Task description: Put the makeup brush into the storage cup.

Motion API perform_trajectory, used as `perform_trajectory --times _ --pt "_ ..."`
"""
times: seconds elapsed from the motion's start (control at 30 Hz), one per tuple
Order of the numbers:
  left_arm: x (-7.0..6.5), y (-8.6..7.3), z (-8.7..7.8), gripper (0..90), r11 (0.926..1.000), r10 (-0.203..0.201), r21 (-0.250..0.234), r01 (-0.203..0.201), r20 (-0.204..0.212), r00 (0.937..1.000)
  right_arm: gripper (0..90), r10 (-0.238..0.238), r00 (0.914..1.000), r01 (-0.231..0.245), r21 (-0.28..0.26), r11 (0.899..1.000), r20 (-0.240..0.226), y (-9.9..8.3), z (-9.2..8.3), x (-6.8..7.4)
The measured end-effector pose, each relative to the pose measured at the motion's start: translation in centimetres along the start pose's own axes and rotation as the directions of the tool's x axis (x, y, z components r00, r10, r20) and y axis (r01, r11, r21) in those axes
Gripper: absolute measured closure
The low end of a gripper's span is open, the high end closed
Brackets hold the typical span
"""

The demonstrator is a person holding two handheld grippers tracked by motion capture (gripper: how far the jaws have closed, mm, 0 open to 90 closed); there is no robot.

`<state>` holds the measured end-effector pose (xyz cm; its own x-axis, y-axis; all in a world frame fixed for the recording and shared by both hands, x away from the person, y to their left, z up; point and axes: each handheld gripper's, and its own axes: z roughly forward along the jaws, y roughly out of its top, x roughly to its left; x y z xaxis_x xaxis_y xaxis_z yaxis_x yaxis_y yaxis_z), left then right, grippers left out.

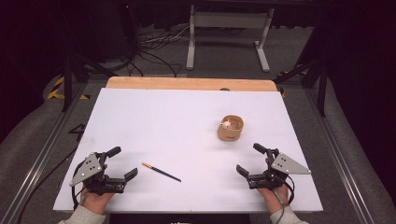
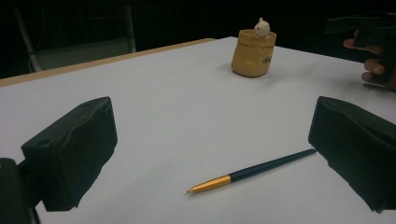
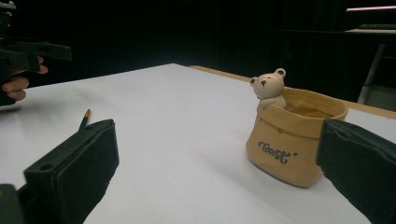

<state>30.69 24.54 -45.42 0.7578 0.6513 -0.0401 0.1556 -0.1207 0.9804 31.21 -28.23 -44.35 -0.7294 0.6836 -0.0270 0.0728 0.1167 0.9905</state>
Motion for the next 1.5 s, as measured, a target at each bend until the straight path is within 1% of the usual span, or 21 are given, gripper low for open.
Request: perform_trajectory --times 0.07,0.13,0.23,0.33,0.47,0.57,0.6,0.63,0.67,0.77,0.9,0.97,1.0,1.07,1.1,1.17,1.23,1.3,1.4,1.43,1.5 --pt "0.0 0.0 0.0 1.8 1.0000 -0.005 -0.001 0.005 -0.003 1.0000 0.0 -0.003 1.0000 0.003 0.003 1.000 -0.005 0.0 0.1 0.0" --pt "0.0 0.1 0.0 1.8 1.0000 0.005 -0.002 -0.005 -0.003 1.0000 0.0 -0.001 1.0000 0.001 0.002 1.000 -0.004 0.0 0.1 0.0" --pt "0.0 0.8 0.0 1.2 0.9990 -0.010 -0.044 0.010 0.004 0.9999 0.0 0.001 1.0000 -0.001 -0.002 1.000 0.007 0.0 -0.1 0.0" --pt "-0.1 1.1 0.1 1.1 0.9986 -0.011 -0.051 0.011 0.018 0.9998 0.0 0.015 0.9998 -0.015 -0.009 1.000 0.014 0.1 -0.3 -0.2" --pt "-0.2 1.5 0.5 1.0 0.9985 -0.013 -0.053 0.015 0.035 0.9993 0.0 0.018 0.9996 -0.018 -0.013 1.000 0.021 0.2 -0.4 -0.3" --pt "-0.4 1.9 1.1 1.0 0.9984 -0.005 -0.056 0.008 0.048 0.9988 0.0 0.023 0.9996 -0.023 -0.009 1.000 0.017 0.2 -0.3 -0.3" --pt "-0.5 2.1 1.3 1.0 0.9985 0.010 -0.054 -0.007 0.048 0.9988 0.0 0.026 0.9996 -0.026 -0.010 1.000 0.013 0.1 -0.3 -0.3" --pt "-0.5 2.1 1.3 1.0 0.9985 0.010 -0.054 -0.007 0.048 0.9988 0.0 0.026 0.9996 -0.026 -0.010 1.000 0.013 0.1 -0.3 -0.3" --pt "-0.7 2.5 1.7 0.9 0.9982 0.023 -0.056 -0.020 0.056 0.9981 0.0 0.029 0.9995 -0.029 -0.009 1.000 0.011 0.1 -0.3 -0.3" --pt "-1.1 2.8 2.3 0.7 0.9985 0.030 -0.049 -0.027 0.074 0.9968 0.0 0.029 0.9995 -0.029 -0.010 1.000 0.013 0.2 -0.3 -0.3" --pt "-1.3 3.3 2.9 0.6 0.9987 0.033 -0.041 -0.030 0.083 0.9960 0.0 0.038 0.9993 -0.038 -0.008 0.999 0.004 0.2 -0.3 -0.4" --pt "-1.4 3.9 3.1 0.2 0.9985 0.044 -0.037 -0.041 0.094 0.9946 0.0 0.039 0.9992 -0.039 -0.004 0.999 0.000 0.1 -0.3 -0.4" --pt "-1.5 4.3 3.2 0.1 0.9978 0.054 -0.043 -0.050 0.098 0.9937 0.0 0.041 0.9992 -0.041 -0.002 0.999 -0.001 0.1 -0.3 -0.4" --pt "-1.6 4.7 3.5 0.0 0.9970 0.073 -0.035 -0.070 0.101 0.9922 0.0 0.051 0.9987 -0.051 -0.001 0.999 -0.006 0.1 -0.2 -0.4" --pt "-1.6 4.9 3.6 0.0 0.9965 0.083 -0.021 -0.081 0.106 0.9909 0.0 0.062 0.9980 -0.062 0.005 0.998 -0.011 0.1 -0.2 -0.4" --pt "-1.7 5.1 4.1 0.0 0.9961 0.080 0.026 -0.084 0.128 0.9885 0.0 0.070 0.9975 -0.070 0.011 0.997 -0.012 0.1 -0.2 -0.4" --pt "-1.8 5.2 4.3 0.1 0.9949 0.084 0.045 -0.090 0.134 0.9874 0.0 0.070 0.9973 -0.069 0.014 0.997 -0.022 0.1 -0.3 -0.5" --pt "-1.9 5.5 4.4 0.5 0.9909 0.095 0.081 -0.108 0.143 0.9852 0.0 0.067 0.9971 -0.067 0.010 0.998 -0.036 0.1 -0.3 -0.5" --pt "-2.0 6.2 4.5 1.1 0.9823 0.119 0.124 -0.140 0.167 0.9788 0.0 0.056 0.9975 -0.055 0.022 0.998 -0.044 0.1 -0.2 -0.4" --pt "-2.0 6.5 4.5 1.0 0.9782 0.127 0.140 -0.154 0.183 0.9748 0.0 0.053 0.9975 -0.052 0.023 0.998 -0.046 0.1 -0.2 -0.4" --pt "-2.1 7.3 4.7 0.3 0.9652 0.134 0.197 -0.171 0.187 0.9730 0.0 0.036 0.9982 -0.035 0.022 0.999 -0.047 0.2 -0.1 -0.3"
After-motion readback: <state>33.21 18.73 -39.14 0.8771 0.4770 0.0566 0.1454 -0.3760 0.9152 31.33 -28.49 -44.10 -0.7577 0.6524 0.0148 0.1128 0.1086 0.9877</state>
